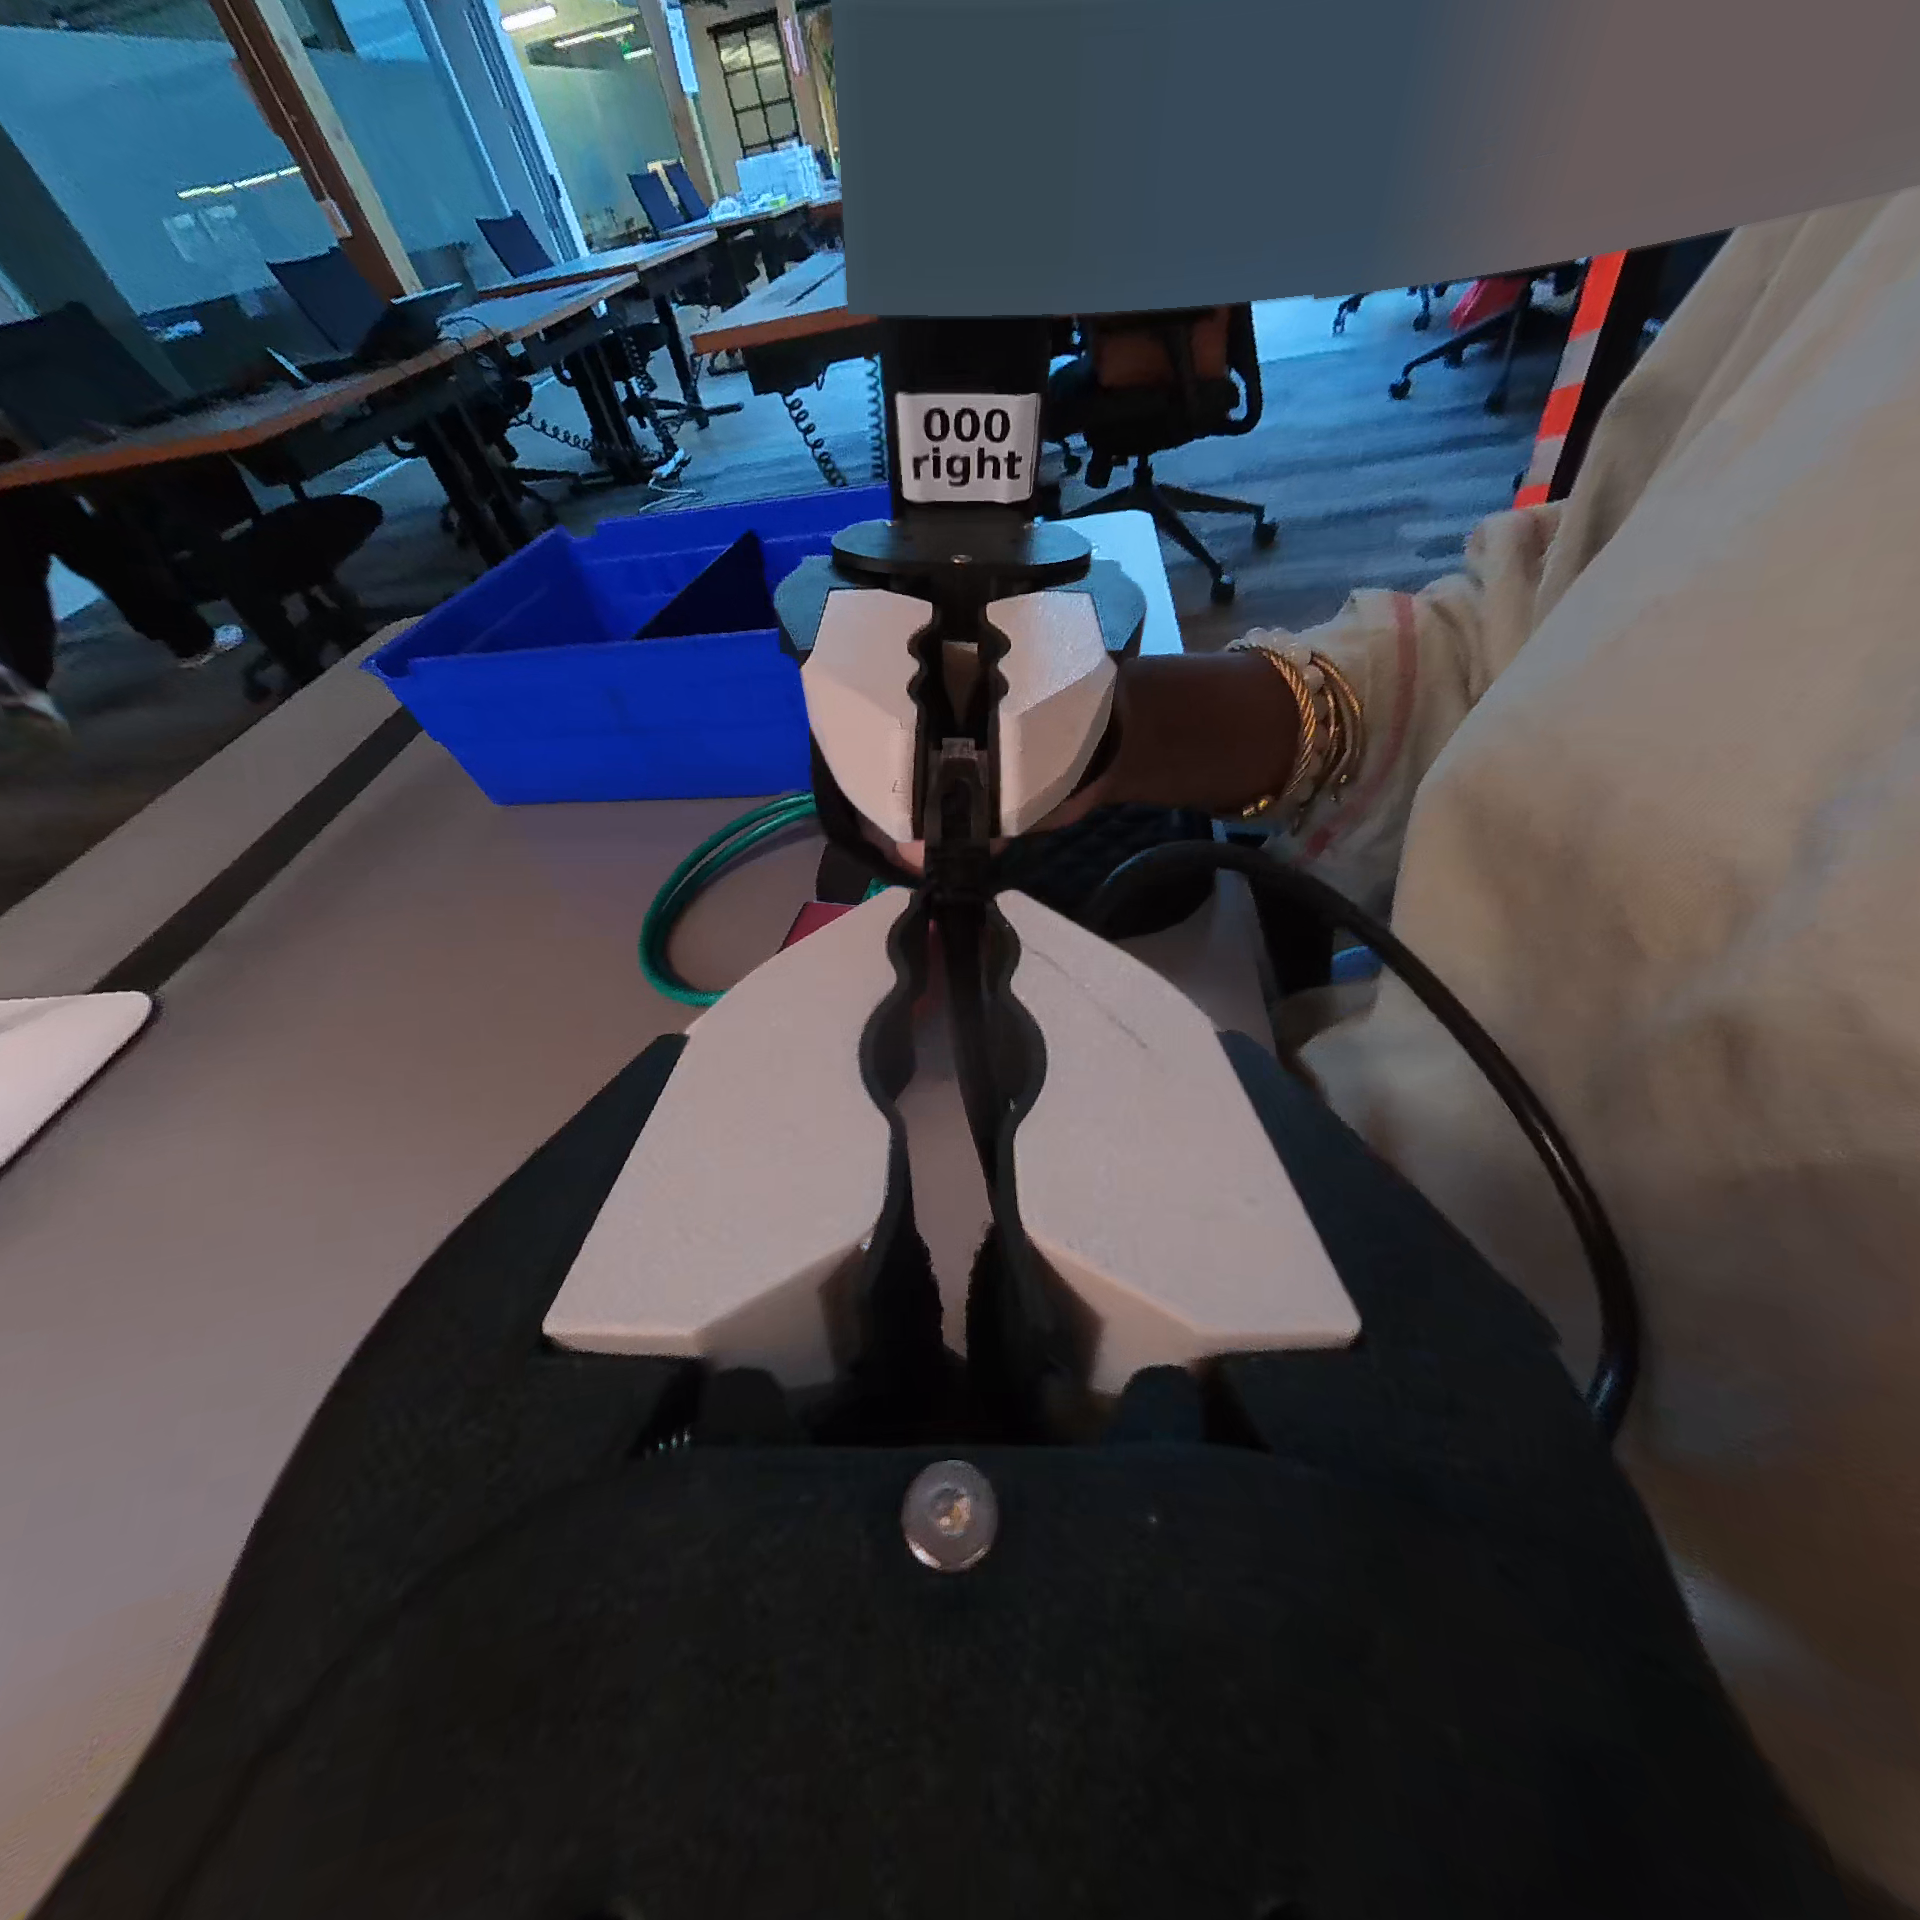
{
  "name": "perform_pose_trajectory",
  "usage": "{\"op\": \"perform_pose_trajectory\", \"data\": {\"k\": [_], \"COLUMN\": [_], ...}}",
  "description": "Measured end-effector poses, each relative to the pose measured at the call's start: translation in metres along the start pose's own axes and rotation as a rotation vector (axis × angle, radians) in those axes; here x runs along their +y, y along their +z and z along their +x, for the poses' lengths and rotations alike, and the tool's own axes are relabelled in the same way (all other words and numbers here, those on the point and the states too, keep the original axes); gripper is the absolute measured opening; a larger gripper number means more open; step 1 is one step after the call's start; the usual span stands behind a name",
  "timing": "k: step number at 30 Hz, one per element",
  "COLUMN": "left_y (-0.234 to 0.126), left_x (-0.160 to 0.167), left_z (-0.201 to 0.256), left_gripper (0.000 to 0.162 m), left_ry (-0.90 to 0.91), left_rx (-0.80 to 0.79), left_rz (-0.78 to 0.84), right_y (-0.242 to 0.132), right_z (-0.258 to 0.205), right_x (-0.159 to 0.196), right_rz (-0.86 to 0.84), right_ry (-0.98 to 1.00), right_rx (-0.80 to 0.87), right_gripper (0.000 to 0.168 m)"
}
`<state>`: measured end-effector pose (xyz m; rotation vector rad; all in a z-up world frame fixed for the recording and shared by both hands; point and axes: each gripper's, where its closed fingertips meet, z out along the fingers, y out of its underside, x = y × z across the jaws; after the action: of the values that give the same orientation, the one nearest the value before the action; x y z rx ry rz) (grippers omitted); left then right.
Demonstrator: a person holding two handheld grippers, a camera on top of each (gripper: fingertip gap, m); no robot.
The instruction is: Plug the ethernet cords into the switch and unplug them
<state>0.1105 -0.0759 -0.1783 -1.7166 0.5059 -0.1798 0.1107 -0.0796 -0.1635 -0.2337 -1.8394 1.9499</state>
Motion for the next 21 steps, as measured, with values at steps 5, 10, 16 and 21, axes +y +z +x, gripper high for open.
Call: {"op": "perform_pose_trajectory", "data": {"k": [5,10,16,21], "left_y": [0.001,-0.011,-0.063,-0.05], "left_x": [0.003,0.022,0.028,0.046], "left_z": [0.0,-0.006,-0.022,-0.02], "left_gripper": [0.009,0.009,0.008,0.009], "left_ry": [-0.018,-0.007,0.014,0.034], "left_rx": [0.012,-0.022,-0.053,0.01], "left_rz": [-0.03,-0.263,-0.521,-0.636], "right_y": [-0.002,-0.011,-0.099,-0.107], "right_z": [0.0,0.005,0.035,0.035], "right_x": [0.002,0.024,0.098,0.141], "right_rz": [0.003,-0.163,-0.754,-0.924], "right_ry": [0.002,0.046,0.073,0.075], "right_rx": [0.009,0.037,0.262,0.224], "right_gripper": [0.012,0.03,0.086,0.099]}}
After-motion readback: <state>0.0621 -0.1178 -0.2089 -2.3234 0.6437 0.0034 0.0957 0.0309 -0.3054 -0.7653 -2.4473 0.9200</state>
